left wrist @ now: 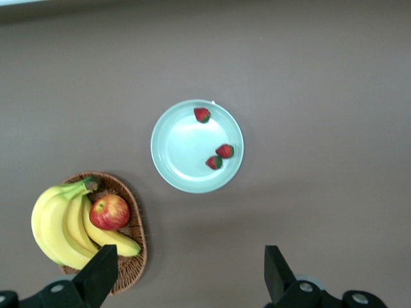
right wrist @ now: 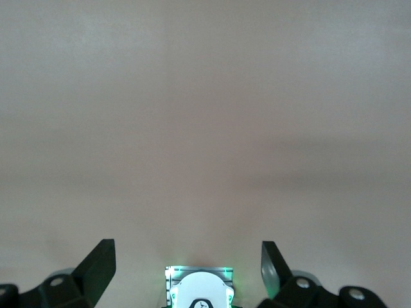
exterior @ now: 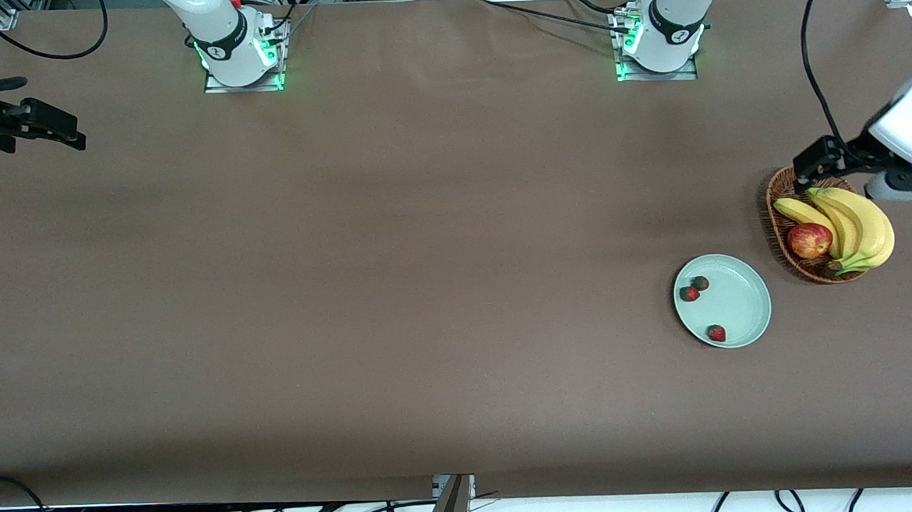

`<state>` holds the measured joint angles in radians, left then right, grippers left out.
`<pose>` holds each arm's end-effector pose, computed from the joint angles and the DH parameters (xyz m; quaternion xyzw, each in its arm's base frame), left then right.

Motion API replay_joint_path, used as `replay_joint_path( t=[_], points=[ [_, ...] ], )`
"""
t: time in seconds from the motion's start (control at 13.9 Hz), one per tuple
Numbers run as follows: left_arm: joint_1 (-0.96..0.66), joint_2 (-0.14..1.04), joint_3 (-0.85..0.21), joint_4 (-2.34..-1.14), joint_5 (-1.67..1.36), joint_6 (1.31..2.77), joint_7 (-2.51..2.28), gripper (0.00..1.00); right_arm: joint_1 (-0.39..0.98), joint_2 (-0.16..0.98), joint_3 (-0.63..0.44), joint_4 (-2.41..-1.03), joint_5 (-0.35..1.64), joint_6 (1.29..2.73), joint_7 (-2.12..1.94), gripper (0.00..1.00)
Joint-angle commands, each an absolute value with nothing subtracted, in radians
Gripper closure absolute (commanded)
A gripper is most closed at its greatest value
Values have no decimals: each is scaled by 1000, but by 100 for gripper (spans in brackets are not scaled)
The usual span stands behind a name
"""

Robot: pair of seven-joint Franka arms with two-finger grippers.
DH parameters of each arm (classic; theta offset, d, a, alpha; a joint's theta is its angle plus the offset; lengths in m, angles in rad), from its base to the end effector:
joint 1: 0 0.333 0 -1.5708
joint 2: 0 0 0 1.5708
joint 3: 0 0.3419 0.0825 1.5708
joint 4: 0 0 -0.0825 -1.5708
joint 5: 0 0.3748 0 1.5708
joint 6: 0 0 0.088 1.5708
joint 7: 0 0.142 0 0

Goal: Collect all strawberries into plate

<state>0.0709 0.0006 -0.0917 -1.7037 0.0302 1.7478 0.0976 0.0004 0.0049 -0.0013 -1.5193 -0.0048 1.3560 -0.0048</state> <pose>0.5592 -0.0079 0.5687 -0.9978 0.0615 -0.0212 0.0157 0.5177 -0.0012 0.6196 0.9965 0.0016 -0.0840 0.0021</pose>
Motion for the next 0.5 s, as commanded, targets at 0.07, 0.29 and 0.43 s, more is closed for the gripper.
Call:
replay_joint_path(
  t=[0.07,0.29,0.43],
  points=[
    [-55,-68,-3,-1754,26,1708,48,0,-8,9,5,-1505,-14,1364,-14,0],
    [-52,-41,3,-1727,26,1707,43,0,-8,28,5,-1480,-15,1356,-14,0],
    [-52,-41,3,-1727,26,1707,46,0,-8,28,5,-1480,-15,1356,-15,0]
  ],
)
